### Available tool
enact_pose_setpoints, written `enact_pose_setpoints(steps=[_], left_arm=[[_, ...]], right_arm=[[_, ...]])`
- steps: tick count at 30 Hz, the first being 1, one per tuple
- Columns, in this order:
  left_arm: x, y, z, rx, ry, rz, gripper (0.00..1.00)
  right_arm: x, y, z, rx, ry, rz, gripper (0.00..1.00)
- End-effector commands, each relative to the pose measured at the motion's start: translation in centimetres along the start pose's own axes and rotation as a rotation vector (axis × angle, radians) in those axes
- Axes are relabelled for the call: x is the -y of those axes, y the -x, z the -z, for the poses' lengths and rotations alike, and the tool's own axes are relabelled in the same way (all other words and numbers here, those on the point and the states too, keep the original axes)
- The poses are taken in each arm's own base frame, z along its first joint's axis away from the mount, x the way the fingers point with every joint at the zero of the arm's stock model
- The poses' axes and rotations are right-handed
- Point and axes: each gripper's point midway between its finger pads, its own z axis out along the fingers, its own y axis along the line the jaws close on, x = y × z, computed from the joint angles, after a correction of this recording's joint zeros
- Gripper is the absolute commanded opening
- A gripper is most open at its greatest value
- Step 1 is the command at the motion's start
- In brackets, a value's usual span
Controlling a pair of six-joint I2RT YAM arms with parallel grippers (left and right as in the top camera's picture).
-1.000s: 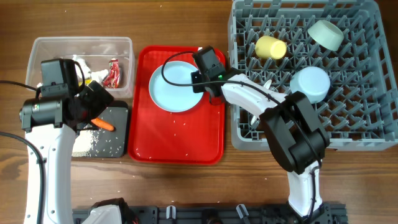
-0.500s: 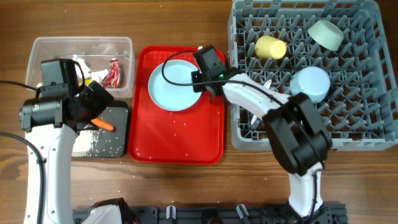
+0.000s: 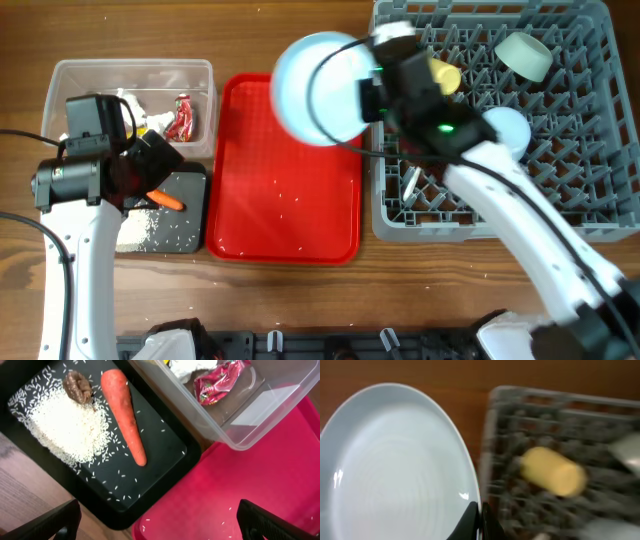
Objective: Sort waste into correct bins and load items into the dishwasher rack
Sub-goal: 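Lift the plate right and stand it upright in the rack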
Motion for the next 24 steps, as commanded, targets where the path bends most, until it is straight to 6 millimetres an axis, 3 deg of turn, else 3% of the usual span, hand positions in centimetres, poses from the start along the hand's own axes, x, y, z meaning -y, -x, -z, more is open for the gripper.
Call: enact_pose_setpoints(steps=[1, 4, 6, 10, 16, 24], left_arm=[[-0.2, 0.5, 0.5, 0.026, 0.001, 0.014, 1.00], [-0.2, 0.5, 0.5, 0.026, 0.001, 0.014, 1.00], [-0.2, 0.5, 0.5, 0.026, 0.001, 0.014, 1.00], [-0.2, 0.5, 0.5, 0.026, 0.001, 0.014, 1.00], [-0.2, 0.5, 0.5, 0.026, 0.001, 0.014, 1.00], [-0.2, 0.5, 0.5, 0.026, 0.001, 0.014, 1.00]], right_arm=[[10.2, 2.2, 5.0, 0.085, -0.369, -0.007, 0.04], [15.7, 1.8, 7.6, 0.056, -0.584, 0.036, 0.04], [18.4, 1.1, 8.6, 0.016, -0.704, 0.055, 0.04], [22.1, -0.7, 7.9, -0.087, -0.828, 0.065, 0.04], [24.4, 0.2, 4.1, -0.187, -0.864, 0.290, 0.04], [23.8, 1.6, -3.0, -0.206, -0.819, 0.527, 0.04]])
